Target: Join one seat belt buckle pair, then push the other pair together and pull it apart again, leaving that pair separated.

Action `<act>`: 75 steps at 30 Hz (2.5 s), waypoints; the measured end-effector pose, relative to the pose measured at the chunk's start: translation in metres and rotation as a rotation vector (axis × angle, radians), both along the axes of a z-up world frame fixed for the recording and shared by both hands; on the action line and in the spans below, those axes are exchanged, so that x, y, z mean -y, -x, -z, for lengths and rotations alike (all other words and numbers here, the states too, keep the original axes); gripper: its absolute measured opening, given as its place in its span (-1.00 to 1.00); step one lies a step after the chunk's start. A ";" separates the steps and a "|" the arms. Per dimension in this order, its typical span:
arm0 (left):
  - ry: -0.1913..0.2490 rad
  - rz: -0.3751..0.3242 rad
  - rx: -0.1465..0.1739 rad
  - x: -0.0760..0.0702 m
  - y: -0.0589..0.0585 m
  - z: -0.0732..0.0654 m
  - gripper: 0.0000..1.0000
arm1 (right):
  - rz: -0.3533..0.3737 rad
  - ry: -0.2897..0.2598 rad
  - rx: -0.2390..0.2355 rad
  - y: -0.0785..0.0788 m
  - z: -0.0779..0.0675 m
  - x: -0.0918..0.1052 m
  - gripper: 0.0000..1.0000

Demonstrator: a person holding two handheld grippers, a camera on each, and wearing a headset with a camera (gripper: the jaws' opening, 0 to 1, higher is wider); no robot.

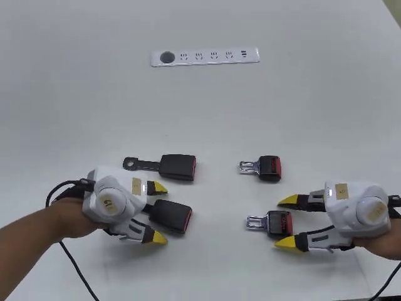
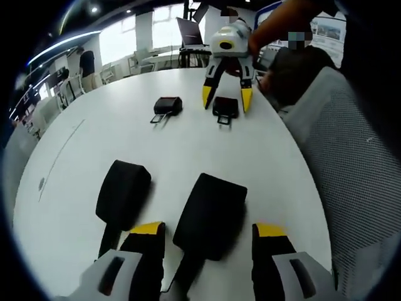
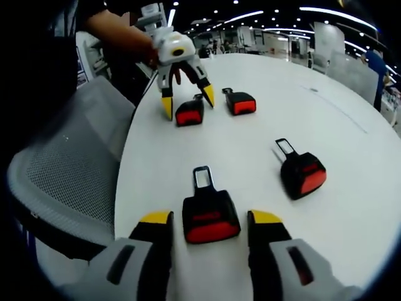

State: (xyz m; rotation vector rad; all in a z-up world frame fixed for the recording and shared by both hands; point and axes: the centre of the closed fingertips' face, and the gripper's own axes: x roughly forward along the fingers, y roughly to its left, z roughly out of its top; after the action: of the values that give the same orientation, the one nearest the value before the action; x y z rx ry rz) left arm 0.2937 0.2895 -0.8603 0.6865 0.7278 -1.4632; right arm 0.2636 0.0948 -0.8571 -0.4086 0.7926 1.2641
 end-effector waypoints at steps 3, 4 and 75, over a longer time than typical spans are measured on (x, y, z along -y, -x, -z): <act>-0.003 0.007 0.004 0.000 0.000 0.000 0.06 | -0.029 0.008 0.003 0.001 0.000 0.000 -0.04; -0.002 0.011 0.003 0.000 0.000 0.000 0.03 | -0.035 0.007 0.000 0.001 0.000 0.001 -0.08; -0.058 -0.076 0.027 -0.002 -0.002 0.000 -0.30 | 0.023 -0.148 0.038 -0.025 0.000 -0.093 -0.27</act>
State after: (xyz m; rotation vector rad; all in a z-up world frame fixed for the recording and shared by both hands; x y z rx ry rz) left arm 0.2961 0.2915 -0.8598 0.7146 0.7700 -1.3651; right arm 0.2886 0.1878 -0.8575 -0.3023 0.6647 1.2802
